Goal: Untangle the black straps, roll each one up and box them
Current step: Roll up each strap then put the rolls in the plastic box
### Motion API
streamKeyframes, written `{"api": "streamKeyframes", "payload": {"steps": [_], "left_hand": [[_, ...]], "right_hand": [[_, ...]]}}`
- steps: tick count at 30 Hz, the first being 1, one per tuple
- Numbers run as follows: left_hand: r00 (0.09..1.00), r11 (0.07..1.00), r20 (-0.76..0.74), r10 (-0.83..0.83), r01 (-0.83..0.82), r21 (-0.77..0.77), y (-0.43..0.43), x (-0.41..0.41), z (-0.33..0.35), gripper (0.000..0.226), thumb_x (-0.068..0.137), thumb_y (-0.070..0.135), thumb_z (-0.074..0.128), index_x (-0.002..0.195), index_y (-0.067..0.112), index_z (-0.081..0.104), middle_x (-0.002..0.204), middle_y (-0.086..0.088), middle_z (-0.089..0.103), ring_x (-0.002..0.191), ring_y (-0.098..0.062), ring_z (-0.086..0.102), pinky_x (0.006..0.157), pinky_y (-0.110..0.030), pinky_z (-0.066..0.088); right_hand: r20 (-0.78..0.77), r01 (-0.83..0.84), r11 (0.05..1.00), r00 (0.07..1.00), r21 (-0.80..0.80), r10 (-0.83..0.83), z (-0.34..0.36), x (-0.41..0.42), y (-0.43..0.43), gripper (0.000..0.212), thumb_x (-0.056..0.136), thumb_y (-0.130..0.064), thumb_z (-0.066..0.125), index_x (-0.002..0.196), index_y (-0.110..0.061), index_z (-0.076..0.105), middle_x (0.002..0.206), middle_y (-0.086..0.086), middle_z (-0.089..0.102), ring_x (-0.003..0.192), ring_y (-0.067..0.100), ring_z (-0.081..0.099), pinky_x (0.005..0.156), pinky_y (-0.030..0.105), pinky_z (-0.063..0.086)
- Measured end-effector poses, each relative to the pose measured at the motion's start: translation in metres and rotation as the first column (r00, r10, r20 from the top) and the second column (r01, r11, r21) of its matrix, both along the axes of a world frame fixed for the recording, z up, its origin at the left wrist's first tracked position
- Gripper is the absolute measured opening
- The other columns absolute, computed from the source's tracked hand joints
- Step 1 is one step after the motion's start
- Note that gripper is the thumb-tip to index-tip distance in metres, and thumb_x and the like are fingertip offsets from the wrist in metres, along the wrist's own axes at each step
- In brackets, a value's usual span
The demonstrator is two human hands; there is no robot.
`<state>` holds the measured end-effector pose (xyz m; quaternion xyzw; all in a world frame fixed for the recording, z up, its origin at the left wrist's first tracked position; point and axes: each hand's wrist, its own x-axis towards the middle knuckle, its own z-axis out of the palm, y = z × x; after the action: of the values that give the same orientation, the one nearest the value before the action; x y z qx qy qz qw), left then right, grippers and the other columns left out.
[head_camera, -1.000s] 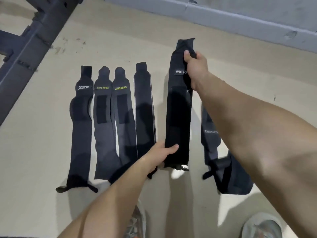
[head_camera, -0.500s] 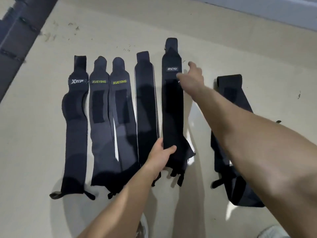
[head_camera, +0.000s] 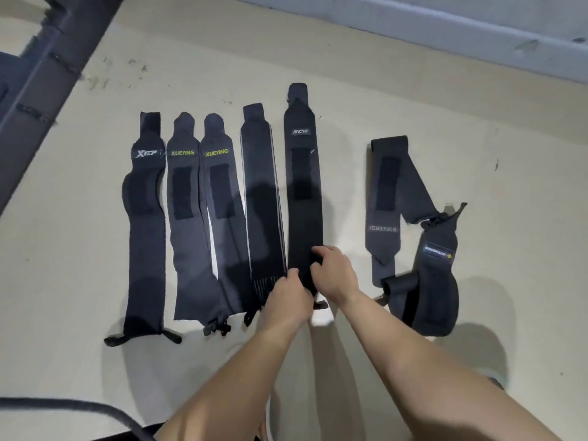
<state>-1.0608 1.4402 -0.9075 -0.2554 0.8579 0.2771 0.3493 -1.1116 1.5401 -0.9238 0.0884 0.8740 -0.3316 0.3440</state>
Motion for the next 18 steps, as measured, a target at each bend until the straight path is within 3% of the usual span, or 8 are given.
{"api": "streamKeyframes", "payload": {"steps": [3, 6, 11, 14, 16, 18], "left_hand": [[0.967, 0.958, 0.091, -0.239, 0.25, -0.14, 0.001, -0.009, 0.023, 0.031, 0.094, 0.023, 0.047, 0.124, 0.022, 0.053, 0.119, -0.007, 0.063, 0.106, -0.033, 0.061, 0.077, -0.038, 0.047], [0.913, 0.884, 0.099, -0.397, 0.409, -0.225, 0.007, -0.024, 0.039, 0.021, 0.093, 0.023, 0.047, 0.11, 0.022, 0.06, 0.109, -0.004, 0.066, 0.098, -0.03, 0.062, 0.073, -0.034, 0.046], [0.912, 0.91, -0.011, -0.41, 0.408, -0.069, 0.039, -0.05, 0.038, 0.024, 0.097, 0.027, 0.046, 0.115, 0.029, 0.06, 0.105, 0.004, 0.064, 0.092, -0.023, 0.061, 0.074, -0.035, 0.05], [0.902, 0.907, -0.096, -0.421, 0.422, -0.009, 0.067, -0.067, 0.023, 0.03, 0.097, 0.023, 0.048, 0.124, 0.031, 0.056, 0.115, 0.004, 0.062, 0.097, -0.021, 0.06, 0.076, -0.035, 0.049], [0.853, 0.867, -0.167, -0.494, 0.497, -0.027, 0.085, -0.079, 0.01, 0.036, 0.097, 0.015, 0.048, 0.129, 0.029, 0.054, 0.122, 0.001, 0.059, 0.103, -0.023, 0.057, 0.08, -0.038, 0.051], [0.732, 0.767, -0.232, -0.641, 0.626, -0.143, 0.101, -0.09, -0.002, 0.043, 0.096, 0.008, 0.05, 0.134, 0.027, 0.051, 0.129, -0.002, 0.052, 0.112, -0.026, 0.051, 0.079, -0.038, 0.048]], "right_hand": [[0.02, 0.062, 0.998, 0.998, -0.002, -0.062, 0.013, 0.002, 0.018, 0.056, 0.086, -0.012, 0.043, 0.14, -0.02, 0.058, 0.145, 0.001, 0.055, 0.134, 0.026, 0.05, 0.105, 0.041, 0.047], [-0.021, 0.175, 0.984, 0.984, 0.03, -0.174, 0.024, 0.004, 0.054, 0.048, 0.088, -0.015, 0.046, 0.132, -0.02, 0.063, 0.137, 0.004, 0.061, 0.125, 0.027, 0.057, 0.101, 0.04, 0.049], [-0.108, 0.454, 0.89, 0.888, 0.04, -0.448, 0.028, 0.005, 0.14, 0.024, 0.092, -0.015, 0.053, 0.109, -0.02, 0.07, 0.118, 0.001, 0.069, 0.111, 0.026, 0.064, 0.095, 0.031, 0.048], [-0.157, 0.546, 0.831, 0.834, 0.107, -0.528, 0.024, 0.001, 0.193, 0.028, 0.09, -0.016, 0.053, 0.113, -0.02, 0.067, 0.122, 0.007, 0.065, 0.112, 0.031, 0.062, 0.099, 0.035, 0.049], [-0.128, 0.59, 0.797, 0.807, 0.13, -0.577, 0.017, -0.006, 0.221, 0.033, 0.087, -0.02, 0.052, 0.119, -0.021, 0.063, 0.125, 0.01, 0.062, 0.111, 0.034, 0.061, 0.099, 0.042, 0.05], [-0.067, 0.583, 0.8, 0.812, 0.142, -0.579, 0.008, -0.014, 0.236, 0.04, 0.088, -0.025, 0.055, 0.128, -0.021, 0.058, 0.129, 0.01, 0.059, 0.111, 0.034, 0.061, 0.099, 0.043, 0.05]]}}
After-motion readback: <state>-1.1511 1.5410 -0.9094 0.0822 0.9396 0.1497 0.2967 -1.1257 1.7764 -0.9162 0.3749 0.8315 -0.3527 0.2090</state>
